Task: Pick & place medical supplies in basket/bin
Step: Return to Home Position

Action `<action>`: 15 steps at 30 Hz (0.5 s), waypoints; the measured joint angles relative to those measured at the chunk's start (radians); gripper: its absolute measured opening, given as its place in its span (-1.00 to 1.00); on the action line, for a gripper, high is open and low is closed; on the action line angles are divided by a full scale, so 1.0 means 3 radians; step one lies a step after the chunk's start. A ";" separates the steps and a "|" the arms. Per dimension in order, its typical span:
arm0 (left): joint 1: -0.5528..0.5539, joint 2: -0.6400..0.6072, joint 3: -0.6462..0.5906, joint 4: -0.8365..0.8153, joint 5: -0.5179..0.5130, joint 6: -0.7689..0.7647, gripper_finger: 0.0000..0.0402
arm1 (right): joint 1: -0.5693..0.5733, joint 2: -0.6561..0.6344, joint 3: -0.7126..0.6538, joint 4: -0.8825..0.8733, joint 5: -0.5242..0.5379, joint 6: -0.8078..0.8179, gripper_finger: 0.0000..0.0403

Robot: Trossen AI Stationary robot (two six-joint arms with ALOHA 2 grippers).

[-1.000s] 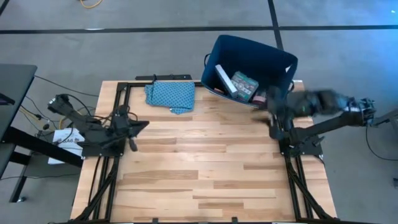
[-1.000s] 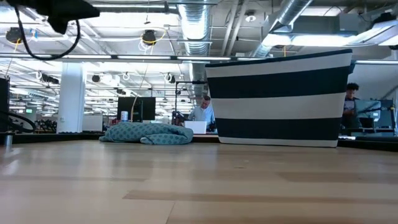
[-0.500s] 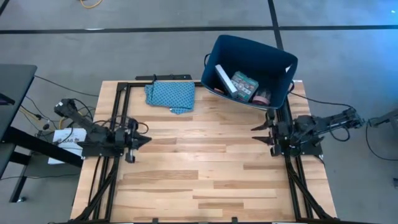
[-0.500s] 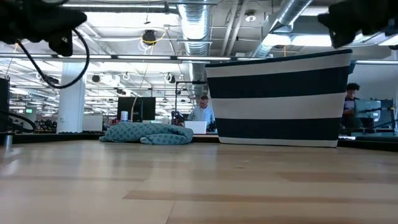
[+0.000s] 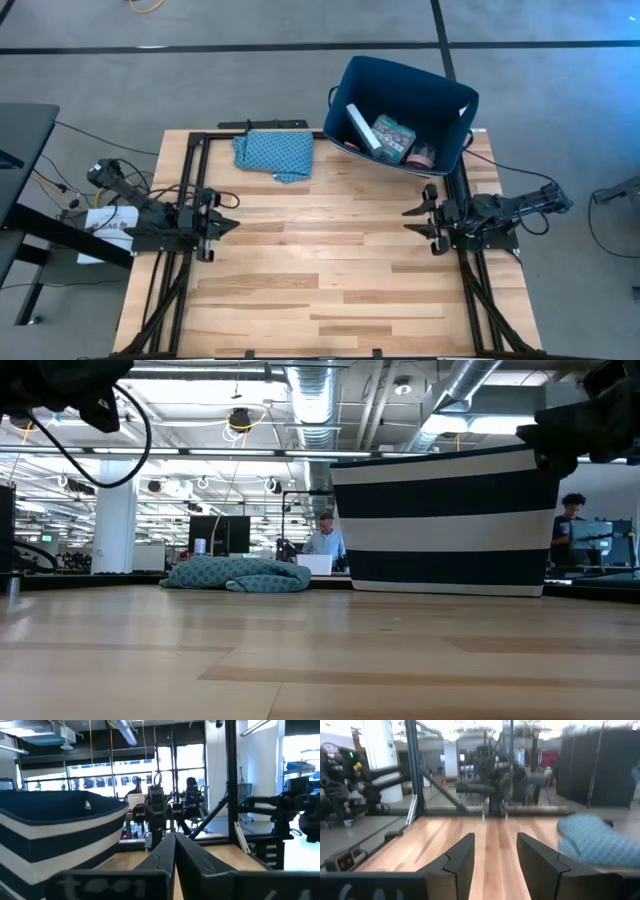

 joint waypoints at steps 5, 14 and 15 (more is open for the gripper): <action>0.0007 0.0003 -0.0081 -0.0052 -0.0020 -0.0039 -1.00 | -0.0001 -0.0002 -0.0003 -0.0071 0.0003 0.0059 -0.31; 0.0321 0.0024 -0.0084 -0.0017 -0.0021 0.0124 -1.00 | -0.0001 -0.0002 -0.0006 -0.0072 0.0010 0.0059 -0.32; 0.0398 0.0024 -0.0084 0.0021 -0.0021 0.0173 -1.00 | -0.0001 -0.0002 -0.0006 -0.0072 0.0010 0.0059 -0.33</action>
